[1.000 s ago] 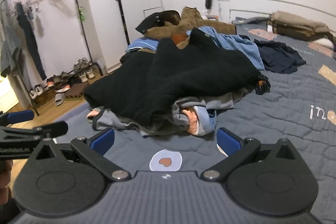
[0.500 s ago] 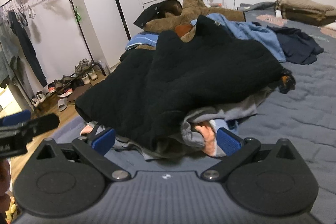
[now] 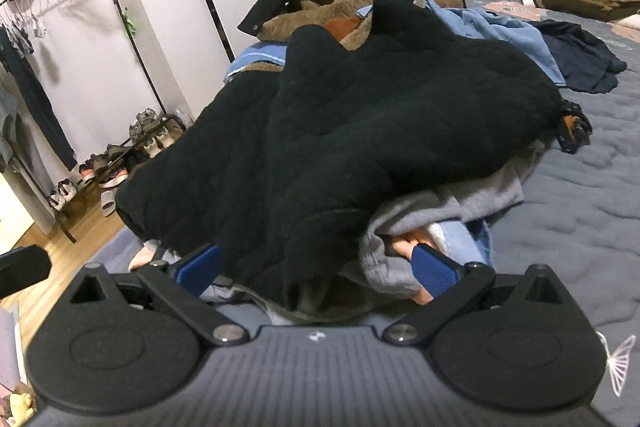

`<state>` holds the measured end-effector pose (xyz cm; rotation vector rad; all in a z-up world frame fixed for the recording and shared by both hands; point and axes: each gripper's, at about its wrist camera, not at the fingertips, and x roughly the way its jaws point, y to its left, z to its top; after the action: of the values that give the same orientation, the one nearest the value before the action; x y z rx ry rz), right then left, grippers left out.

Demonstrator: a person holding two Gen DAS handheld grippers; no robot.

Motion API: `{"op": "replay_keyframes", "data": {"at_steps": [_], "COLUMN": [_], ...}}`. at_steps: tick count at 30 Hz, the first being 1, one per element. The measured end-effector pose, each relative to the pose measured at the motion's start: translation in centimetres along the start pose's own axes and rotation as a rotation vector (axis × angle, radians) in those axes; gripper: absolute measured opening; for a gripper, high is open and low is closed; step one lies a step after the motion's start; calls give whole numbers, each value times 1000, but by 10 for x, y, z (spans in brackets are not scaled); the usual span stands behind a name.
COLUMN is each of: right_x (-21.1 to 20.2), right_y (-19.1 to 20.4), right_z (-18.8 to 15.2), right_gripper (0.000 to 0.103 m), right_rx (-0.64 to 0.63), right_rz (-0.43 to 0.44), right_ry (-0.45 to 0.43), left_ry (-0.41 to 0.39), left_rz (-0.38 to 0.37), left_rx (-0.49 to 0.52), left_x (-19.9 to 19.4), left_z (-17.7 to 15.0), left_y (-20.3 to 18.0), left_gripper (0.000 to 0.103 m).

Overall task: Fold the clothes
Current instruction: 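Reach both grippers to the black quilted jacket and close on its edges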

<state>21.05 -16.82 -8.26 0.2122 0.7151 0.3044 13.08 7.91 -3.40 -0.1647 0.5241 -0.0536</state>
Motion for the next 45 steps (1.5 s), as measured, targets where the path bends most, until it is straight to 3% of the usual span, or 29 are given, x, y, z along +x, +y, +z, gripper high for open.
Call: {"op": "replay_keyframes", "data": {"at_steps": [2,4,8,12,21,23,27,31,34,38,40,45], "right_x": [6,15,27,16,-43,-55,-75,-67,-50,-31,-23,0], "right_y": [0,0,-2,-6,-10,-13,-16,-21,-22,-18,-16,-19], "right_z": [2,3,0,-2,8,8,4,3,4,0,-1,-1], "right_gripper": [100,93,30,12,9,3,3,3,4,7,11,31], "right_rx": [14,26,50,93,169,191,192,192,194,205,200,250], "right_rz": [-5,7,-38,-8,67,92,89,73,98,105,104,113], "right_ry": [1,24,52,5,-132,-144,-190,-158,-98,-83,-78,-34], "left_ry": [-15,-23,-22,-29,-41,-48,-65,-54,-39,-39,-40,-31], "left_rz": [8,21,24,19,-10,-23,-74,-59,-58,-74,-81,-81], "left_rx": [2,10,33,30,31,48,134,210,201,186,181,164], "left_x": [0,0,4,3,0,0,-1,4,8,10,10,13], "left_z": [-1,-1,-3,-3,-4,-5,-11,-17,-17,-13,-13,-13], "left_y": [-1,-2,-7,-9,-9,-13,-29,-42,-41,-40,-40,-36], "left_gripper": [103,103,103,103,103,103,103,103,103,103,103,103]}}
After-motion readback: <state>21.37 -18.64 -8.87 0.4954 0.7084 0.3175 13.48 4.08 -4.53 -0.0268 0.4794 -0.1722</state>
